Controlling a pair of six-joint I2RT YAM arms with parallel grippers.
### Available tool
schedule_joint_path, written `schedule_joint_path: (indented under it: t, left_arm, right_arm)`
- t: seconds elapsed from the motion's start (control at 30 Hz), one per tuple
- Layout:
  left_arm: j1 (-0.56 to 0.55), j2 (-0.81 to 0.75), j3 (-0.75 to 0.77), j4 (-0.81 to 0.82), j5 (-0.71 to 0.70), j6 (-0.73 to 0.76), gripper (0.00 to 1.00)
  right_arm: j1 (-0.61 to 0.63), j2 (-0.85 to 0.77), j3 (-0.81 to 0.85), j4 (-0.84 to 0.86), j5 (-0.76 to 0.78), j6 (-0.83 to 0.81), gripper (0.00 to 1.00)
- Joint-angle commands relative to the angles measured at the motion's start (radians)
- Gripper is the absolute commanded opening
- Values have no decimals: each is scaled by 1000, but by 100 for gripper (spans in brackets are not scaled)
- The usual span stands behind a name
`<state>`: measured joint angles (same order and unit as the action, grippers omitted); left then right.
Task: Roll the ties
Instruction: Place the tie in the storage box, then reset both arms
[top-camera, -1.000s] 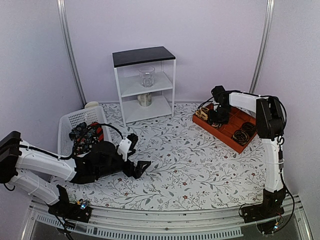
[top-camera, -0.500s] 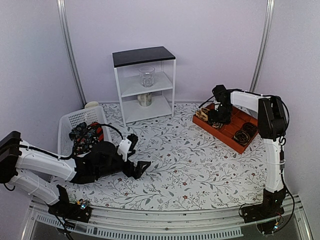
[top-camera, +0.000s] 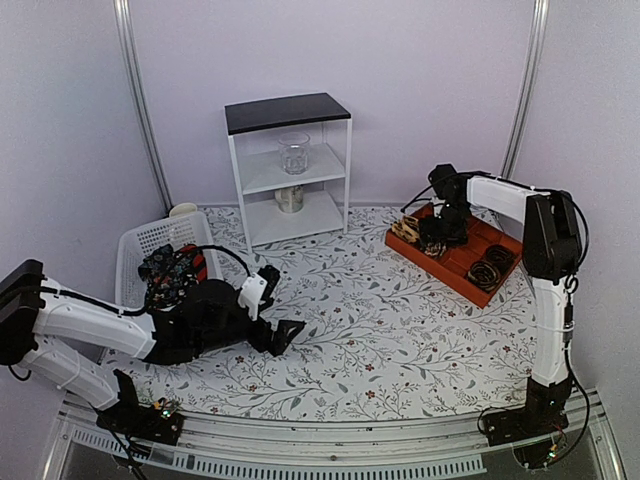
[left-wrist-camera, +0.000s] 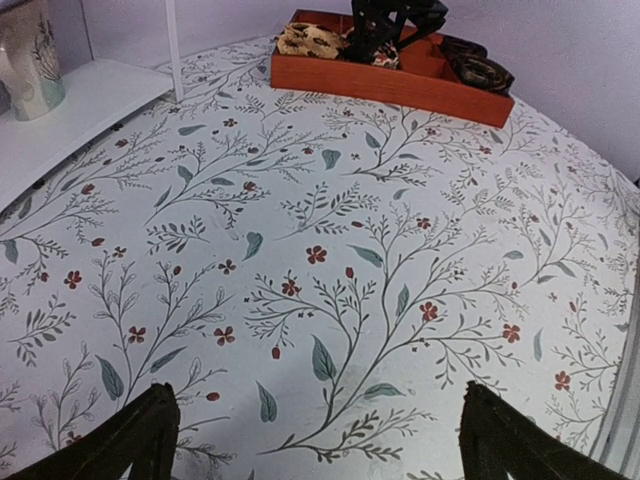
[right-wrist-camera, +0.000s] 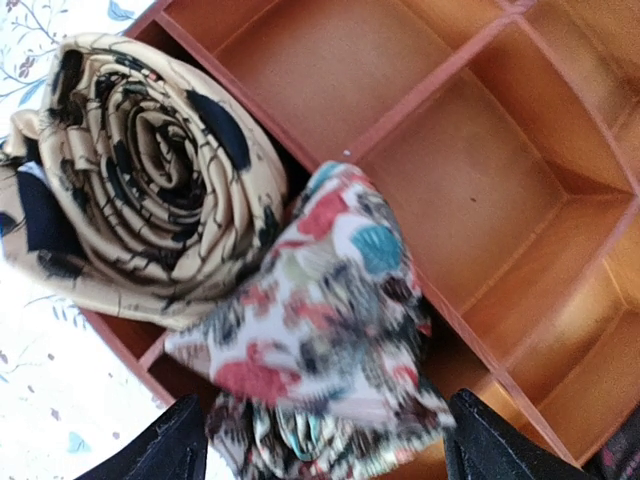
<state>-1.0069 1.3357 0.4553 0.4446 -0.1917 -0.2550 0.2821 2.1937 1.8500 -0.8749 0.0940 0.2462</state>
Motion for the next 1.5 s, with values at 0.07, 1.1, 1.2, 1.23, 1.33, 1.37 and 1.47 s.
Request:
schedule_joint_path:
  t: [0.07, 1.1, 1.2, 1.23, 1.33, 1.37, 1.47]
  left_arm:
    - [7, 32, 54, -38, -4, -14, 99]
    - [16, -361, 506, -711, -344, -196, 99]
    - [18, -452, 415, -630, -338, -195, 99]
    - [19, -476, 391, -612, -345, -194, 99]
    - [23, -517, 341, -598, -377, -214, 99]
    - [24, -519, 334, -606, -388, -224, 99]
    - [28, -507, 318, -625, -409, -240, 99]
  right_arm:
    - [-5, -145, -18, -42, -17, 6, 88]
    - [134, -1279, -902, 436, -374, 226, 100]
    - [133, -1306, -925, 452, -388, 250, 100]
    - [134, -1307, -930, 452, -393, 252, 100]
    - [134, -1307, -939, 450, -404, 258, 100]
    - [134, -1309, -942, 452, -407, 263, 100]
    - [134, -1311, -960, 466, -425, 276, 100]
